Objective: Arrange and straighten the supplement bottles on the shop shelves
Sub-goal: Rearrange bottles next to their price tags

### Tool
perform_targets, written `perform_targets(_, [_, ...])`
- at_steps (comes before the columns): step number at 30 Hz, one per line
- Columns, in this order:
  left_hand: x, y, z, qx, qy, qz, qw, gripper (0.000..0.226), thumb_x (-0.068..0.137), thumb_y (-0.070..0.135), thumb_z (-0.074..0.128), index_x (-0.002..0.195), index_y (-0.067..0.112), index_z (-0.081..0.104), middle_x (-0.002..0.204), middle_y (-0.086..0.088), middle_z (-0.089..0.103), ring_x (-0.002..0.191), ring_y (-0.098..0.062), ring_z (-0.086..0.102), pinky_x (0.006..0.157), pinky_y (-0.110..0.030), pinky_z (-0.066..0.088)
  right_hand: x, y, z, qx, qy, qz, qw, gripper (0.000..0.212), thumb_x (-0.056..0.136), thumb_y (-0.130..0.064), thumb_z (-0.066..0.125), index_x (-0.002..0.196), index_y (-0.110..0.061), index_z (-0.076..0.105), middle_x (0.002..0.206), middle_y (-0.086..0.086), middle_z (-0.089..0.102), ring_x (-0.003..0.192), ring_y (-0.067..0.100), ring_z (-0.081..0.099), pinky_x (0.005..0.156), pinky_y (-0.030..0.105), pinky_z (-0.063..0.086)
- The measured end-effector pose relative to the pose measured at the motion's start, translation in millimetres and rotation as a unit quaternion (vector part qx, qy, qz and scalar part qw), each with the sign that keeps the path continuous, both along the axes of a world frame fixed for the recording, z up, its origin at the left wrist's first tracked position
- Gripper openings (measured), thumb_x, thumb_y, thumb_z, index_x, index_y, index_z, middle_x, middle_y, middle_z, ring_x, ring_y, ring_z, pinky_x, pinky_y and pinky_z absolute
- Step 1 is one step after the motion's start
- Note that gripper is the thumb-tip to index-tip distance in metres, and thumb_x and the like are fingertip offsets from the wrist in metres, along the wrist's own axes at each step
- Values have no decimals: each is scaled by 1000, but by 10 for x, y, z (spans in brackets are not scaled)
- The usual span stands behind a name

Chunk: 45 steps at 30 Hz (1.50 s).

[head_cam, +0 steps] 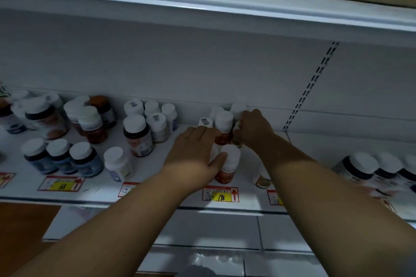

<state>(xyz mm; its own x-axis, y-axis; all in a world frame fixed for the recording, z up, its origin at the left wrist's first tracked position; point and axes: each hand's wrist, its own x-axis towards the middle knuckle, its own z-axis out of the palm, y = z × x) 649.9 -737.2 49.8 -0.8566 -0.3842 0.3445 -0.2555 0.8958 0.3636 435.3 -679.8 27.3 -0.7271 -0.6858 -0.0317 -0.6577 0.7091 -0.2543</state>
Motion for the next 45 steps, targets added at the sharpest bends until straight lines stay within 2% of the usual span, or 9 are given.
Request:
perform_targets(4, [22,-40,-15,33,-9,-1,999,47,83,43,54,120,15,56,111,-6,57,102,-28,50,85,-34,34,-2,75,34,-95,-30,-14,995,43,82,-19,66,119,-6,48,117,19,48,100,34,56,78,32,43])
perform_targets(8, [52,-98,-44,45,10,-17,999,39,86,40,61,119,22,53,113,0,54,104,-22,45,81,-26,26,130,347,159,-259,-78,-66,960,26,87,-27,61,111,-18,55,102,2,57,85,17,54,64,22,38])
perform_targets(11, [31,-82,-8,51,39,-41,997,42,87,39,62,123,21,54,117,0,55,110,-21,44,86,-23,25,349,560,294,-387,-90,-133,908,13,95,-34,51,99,-22,56,87,-5,57,82,16,54,65,25,37])
perform_targets(16, [-10,33,151,142,86,-106,980,52,87,52,56,130,24,50,124,5,51,114,-9,41,91,-19,28,875,746,621,-560,-252,-232,754,16,95,-29,50,84,-23,60,76,4,61,72,24,61,67,41,53])
perform_targets(22, [179,309,85,349,83,-177,917,66,78,69,40,122,22,54,110,1,60,98,-13,58,86,-34,49,1533,980,774,-605,-366,-190,681,15,91,-30,63,95,-17,59,83,12,65,66,21,65,54,34,53])
perform_targets(28, [483,348,-156,415,26,-230,880,70,79,70,43,126,19,53,116,4,62,104,-11,60,91,-41,50,2003,1048,642,-604,-354,-196,687,13,96,-26,55,87,-18,58,84,12,64,66,20,61,60,33,54])
perform_targets(35, [742,368,-321,346,34,-179,920,65,79,69,39,125,25,54,116,12,60,104,0,56,90,-28,48,2326,1062,232,-537,-289,-200,767,18,97,-38,48,85,-32,59,76,0,68,67,16,66,59,36,55])
perform_targets(38, [678,550,-346,293,35,-165,941,58,81,66,40,124,28,53,114,15,57,104,2,52,88,-21,43,2221,1307,136,-515,-243,-197,798,11,95,-40,52,91,-34,60,88,2,68,79,19,69,67,40,57])
perform_targets(45, [117,1449,-380,286,49,-151,945,51,83,61,45,119,27,56,109,12,58,98,0,54,84,-26,46,1549,2201,162,-519,-212,-194,805,8,93,-32,59,92,-25,63,82,-4,68,72,8,67,62,27,55])
